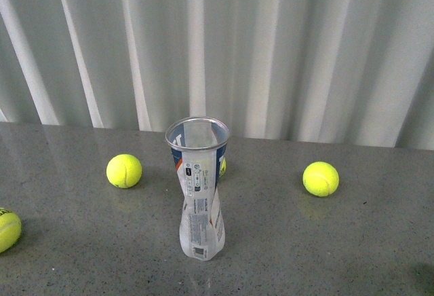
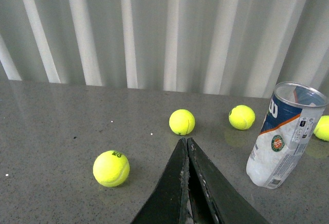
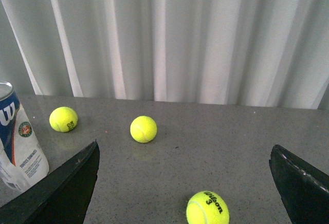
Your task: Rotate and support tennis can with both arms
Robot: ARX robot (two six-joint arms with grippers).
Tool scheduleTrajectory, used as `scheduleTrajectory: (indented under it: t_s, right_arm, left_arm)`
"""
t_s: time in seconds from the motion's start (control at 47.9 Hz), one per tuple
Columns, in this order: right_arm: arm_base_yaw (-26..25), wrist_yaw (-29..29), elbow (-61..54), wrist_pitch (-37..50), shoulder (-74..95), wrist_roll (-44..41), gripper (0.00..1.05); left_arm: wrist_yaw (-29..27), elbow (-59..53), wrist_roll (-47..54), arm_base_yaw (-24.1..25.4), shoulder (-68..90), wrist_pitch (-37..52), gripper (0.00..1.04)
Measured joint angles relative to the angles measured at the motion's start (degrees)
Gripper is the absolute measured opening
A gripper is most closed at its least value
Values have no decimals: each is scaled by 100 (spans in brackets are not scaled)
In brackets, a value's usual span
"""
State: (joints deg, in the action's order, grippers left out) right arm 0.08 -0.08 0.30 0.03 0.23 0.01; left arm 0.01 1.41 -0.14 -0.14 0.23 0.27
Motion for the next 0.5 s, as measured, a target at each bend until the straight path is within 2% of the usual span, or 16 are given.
scheduleTrajectory:
  t_s: [0.146,0.292,0.417,0.501]
  right_arm:
    - [2,0,0,0,0,0,97]
    - [0,0,0,0,0,0,97]
    - [0,0,0,0,0,0,97]
    - [0,0,0,0,0,0,97]
  left_arm:
    - [0,0,-7,0,0,-15,5]
    - [-2,0,-2,0,0,-15,29]
    - [-2,0,-2,0,0,-15,58]
    - [-2,0,-2,0,0,-15,70]
